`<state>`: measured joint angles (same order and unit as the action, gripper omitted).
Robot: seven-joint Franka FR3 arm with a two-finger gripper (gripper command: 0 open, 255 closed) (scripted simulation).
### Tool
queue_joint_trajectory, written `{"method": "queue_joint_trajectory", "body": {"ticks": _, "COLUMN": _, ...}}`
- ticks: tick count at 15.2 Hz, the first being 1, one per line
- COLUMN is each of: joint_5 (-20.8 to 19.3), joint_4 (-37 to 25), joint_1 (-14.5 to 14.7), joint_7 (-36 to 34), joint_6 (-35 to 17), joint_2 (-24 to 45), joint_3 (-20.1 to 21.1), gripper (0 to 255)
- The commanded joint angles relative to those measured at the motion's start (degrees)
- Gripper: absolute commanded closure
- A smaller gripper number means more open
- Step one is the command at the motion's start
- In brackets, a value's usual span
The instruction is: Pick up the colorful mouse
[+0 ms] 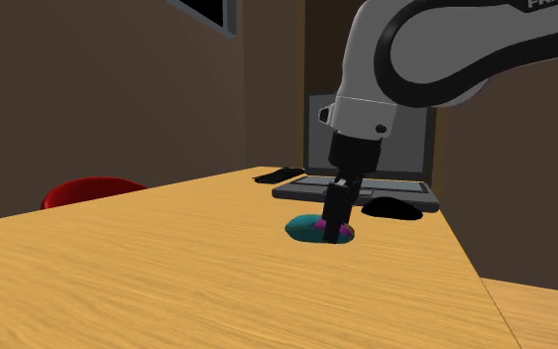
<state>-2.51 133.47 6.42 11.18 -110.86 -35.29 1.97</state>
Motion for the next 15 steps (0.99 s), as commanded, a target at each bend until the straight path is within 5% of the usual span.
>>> {"method": "queue_joint_trajectory", "body": {"ticks": 1, "joint_5": 0.0, "joint_4": -1.6, "joint_1": 0.0, "joint_7": 0.1, "joint_6": 1.3, "joint_2": 0.3, "joint_3": 0.0, "gripper": 255}}
{"method": "queue_joint_trajectory", "body": {"ticks": 15, "joint_5": 0.1, "joint_4": -12.5, "joint_1": -0.1, "joint_7": 0.5, "joint_6": 10.3, "joint_2": 2.2, "joint_3": 0.0, "gripper": 255}}
